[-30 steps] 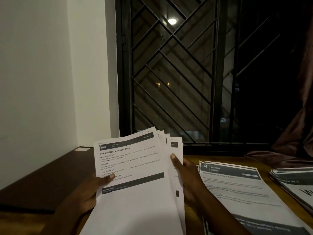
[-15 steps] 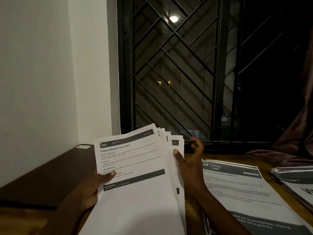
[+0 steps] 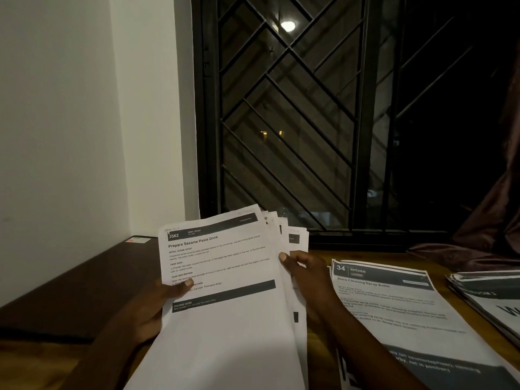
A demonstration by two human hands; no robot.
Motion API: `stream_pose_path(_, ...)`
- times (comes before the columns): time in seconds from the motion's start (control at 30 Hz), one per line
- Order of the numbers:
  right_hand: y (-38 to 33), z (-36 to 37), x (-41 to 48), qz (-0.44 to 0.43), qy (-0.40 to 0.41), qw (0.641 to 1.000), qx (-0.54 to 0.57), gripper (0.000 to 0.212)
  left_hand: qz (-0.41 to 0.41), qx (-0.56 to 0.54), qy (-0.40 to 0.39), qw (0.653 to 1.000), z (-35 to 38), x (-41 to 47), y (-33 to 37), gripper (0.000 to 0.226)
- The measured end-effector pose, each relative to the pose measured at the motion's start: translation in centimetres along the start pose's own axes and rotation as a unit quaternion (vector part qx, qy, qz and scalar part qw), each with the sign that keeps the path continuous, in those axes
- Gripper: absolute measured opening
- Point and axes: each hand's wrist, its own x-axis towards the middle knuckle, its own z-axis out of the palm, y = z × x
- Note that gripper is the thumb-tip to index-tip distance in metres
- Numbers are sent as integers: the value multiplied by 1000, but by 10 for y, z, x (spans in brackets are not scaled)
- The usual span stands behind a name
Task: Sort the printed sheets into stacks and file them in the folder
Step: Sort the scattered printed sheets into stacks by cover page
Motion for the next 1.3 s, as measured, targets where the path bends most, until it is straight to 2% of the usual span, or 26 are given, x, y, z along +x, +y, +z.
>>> stream_pose_path(0.2,-8,0,-3,43,79,989,115,19,-59,-38,-46,996,5,-9,7,77)
stream_pose_path(0.3,-11,3,-3,36,104,987,115,20,-66,-34,-31,997,2,-8,9,108)
stream_pose_path(0.33,-12,4,-4,29,107,988,110,20,-68,-30,-35,997,4,-8,9,104)
stream_pose_path(0.4,-12,3,-4,17,109,988,105,18,-67,-27,-33,997,8,-11,11,73)
stream_pose_path(0.43,-12,2,-3,17,102,989,106,16,-70,-32,-30,997,10,-12,13,64)
stream_pose_path(0.47,-12,0,-3,23,86,990,109,13,-73,-42,-40,996,10,-12,12,70)
stream_pose_path(0.53,-8,-1,-2,41,42,993,101,9,-76,-49,-49,995,10,-12,11,97)
stream_pose_path(0.57,-7,-1,-3,51,26,994,95,10,-76,-53,-52,994,12,-14,12,94)
stream_pose_path(0.63,-5,1,-5,61,19,993,100,13,-72,-61,-65,993,16,-17,15,56)
stream_pose_path(0.67,-5,2,-6,65,19,991,116,16,-69,-59,-54,994,17,-17,16,42)
stream_pose_path(0.7,-5,2,-6,72,18,988,133,20,-70,-55,-45,995,18,-17,16,38)
stream_pose_path(0.8,-5,1,-7,87,13,982,170,28,-65,-56,-47,995,15,-14,15,48)
stream_pose_path(0.87,-6,1,-8,84,12,981,174,29,-48,-43,-28,998,14,-12,13,71)
stream_pose_path(0.97,-9,3,-9,-16,73,992,103,37,-14,-14,0,1000,14,-10,11,71)
stream_pose_path(1.03,-9,3,-8,-86,94,990,55,46,-5,-9,0,1000,11,-7,9,97)
stream_pose_path(1.07,-9,5,-8,-98,80,991,43,43,1,-12,-3,1000,9,-6,8,104)
stream_pose_path(1.2,-1,10,-8,-21,8,999,30,40,-18,-25,-15,999,4,-8,7,106)
stream_pose_path(1.3,2,9,-6,8,-1,999,35,11,-22,-27,-13,999,3,-9,8,107)
